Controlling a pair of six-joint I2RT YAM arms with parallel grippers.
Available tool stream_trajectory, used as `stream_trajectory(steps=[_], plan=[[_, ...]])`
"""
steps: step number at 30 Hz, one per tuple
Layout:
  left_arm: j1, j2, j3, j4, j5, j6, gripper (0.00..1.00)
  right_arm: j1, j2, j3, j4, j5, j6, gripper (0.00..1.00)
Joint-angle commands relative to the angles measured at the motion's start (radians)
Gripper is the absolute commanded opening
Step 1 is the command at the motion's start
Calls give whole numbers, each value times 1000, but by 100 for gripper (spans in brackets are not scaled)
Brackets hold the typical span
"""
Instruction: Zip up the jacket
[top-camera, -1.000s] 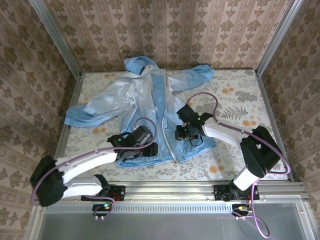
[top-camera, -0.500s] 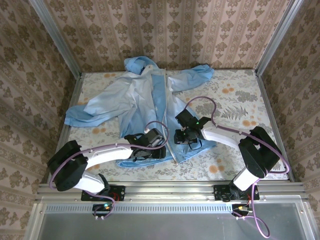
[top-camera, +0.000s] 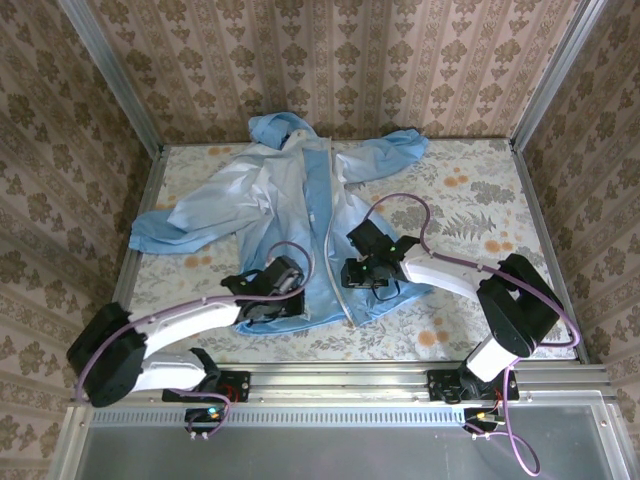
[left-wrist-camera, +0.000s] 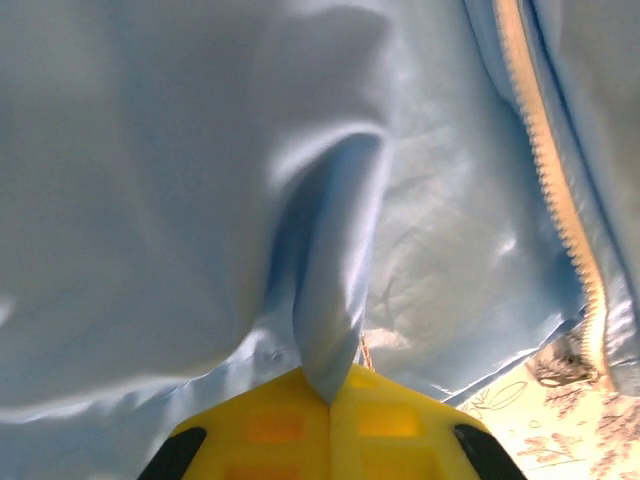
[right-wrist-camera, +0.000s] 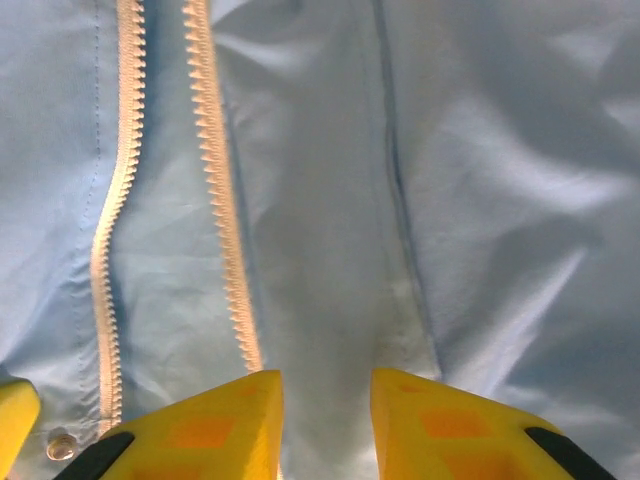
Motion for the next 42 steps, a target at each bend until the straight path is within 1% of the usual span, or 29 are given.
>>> stream_trajectory(steps=[1,4,8,12,14,20,25,27,28,29,31,38,42], plan=[[74,-103,-47,-23,79,30,1,18,-37,-1,52,-42,53,29],[157,-206,-99,14,177,34,0,34,-44,-4,110,-76,96,32],[231,-276,-150,114,309,1,0,53,-38,-10,200,-123,171,37],[262,-266,-187,277,421,-35,0,67,-4,9,266,-191,237,42],[277,-247,-196,357,473,-32,0,74,10,19,281,-219,257,45],[353,-214,-195,471,642,-2,0,79,30,27,314,-257,302,51],[410,-221,-212,521,726,17,0,78,38,26,355,-312,340,55],[432,-219,-240,574,761,-9,0,77,41,15,381,-319,373,56],[470,-215,-258,618,782,-29,0,76,45,7,407,-325,392,56],[485,-212,-274,650,799,-43,0,76,49,-2,435,-333,412,56],[505,-210,-282,663,820,-46,0,77,61,-5,475,-347,434,55],[519,-224,-287,671,850,-31,0,78,99,16,508,-373,440,52],[529,-234,-292,669,878,-30,0,72,125,35,537,-411,446,50]])
